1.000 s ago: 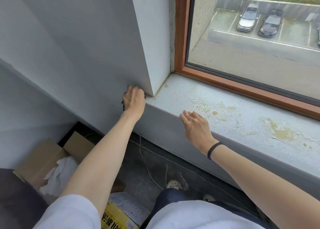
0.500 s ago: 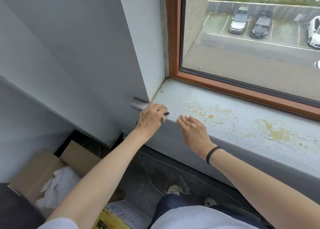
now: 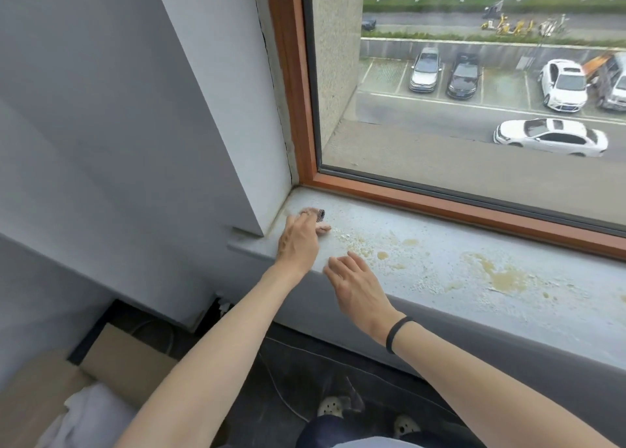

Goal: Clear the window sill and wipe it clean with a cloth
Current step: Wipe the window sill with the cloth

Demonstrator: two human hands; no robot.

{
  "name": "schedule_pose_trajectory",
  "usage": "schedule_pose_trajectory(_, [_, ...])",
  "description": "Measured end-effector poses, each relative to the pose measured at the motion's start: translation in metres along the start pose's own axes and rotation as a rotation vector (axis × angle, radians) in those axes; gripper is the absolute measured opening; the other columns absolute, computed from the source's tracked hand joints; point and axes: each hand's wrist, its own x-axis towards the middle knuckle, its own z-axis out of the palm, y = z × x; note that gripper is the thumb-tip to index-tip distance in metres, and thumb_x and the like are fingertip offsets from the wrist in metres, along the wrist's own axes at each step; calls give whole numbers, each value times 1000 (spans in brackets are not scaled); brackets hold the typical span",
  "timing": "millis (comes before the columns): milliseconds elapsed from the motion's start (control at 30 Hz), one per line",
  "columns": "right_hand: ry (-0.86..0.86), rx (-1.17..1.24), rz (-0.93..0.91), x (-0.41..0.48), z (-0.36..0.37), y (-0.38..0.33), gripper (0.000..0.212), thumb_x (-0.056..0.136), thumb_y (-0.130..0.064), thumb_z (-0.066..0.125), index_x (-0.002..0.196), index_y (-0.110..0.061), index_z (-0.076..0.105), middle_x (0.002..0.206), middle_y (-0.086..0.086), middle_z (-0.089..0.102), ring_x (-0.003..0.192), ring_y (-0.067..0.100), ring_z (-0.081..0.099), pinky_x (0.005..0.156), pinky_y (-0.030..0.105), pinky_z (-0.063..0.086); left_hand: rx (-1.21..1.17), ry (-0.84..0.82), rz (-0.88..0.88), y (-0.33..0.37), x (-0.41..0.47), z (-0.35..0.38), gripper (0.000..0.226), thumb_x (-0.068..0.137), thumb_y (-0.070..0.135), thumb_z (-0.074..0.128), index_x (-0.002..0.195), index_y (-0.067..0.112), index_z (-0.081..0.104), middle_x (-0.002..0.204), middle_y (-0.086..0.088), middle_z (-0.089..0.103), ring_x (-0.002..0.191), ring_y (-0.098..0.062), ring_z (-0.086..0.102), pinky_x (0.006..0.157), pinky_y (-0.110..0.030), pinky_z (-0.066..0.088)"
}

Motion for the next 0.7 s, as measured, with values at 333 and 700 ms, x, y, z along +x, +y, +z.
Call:
schedule_pose_trajectory(333, [-1, 113, 148, -2, -20, 18, 21, 82, -13, 66, 102, -8, 65, 112, 8, 64, 98, 24, 60, 96, 36, 46, -77, -111, -126, -10, 61, 2, 48, 90, 7, 34, 134, 23, 46, 113, -12, 61, 109, -32, 48, 89, -36, 43])
schedule_pose_trajectory(700, [34, 32, 705, -19, -69, 143, 36, 87, 2, 45, 122, 2, 56, 132, 20, 53, 126, 32, 47, 109, 39, 33, -94, -115, -8, 16, 75, 15, 44, 91, 0, 34, 123, 20, 57, 88, 15, 70, 101, -19, 46, 83, -32, 43])
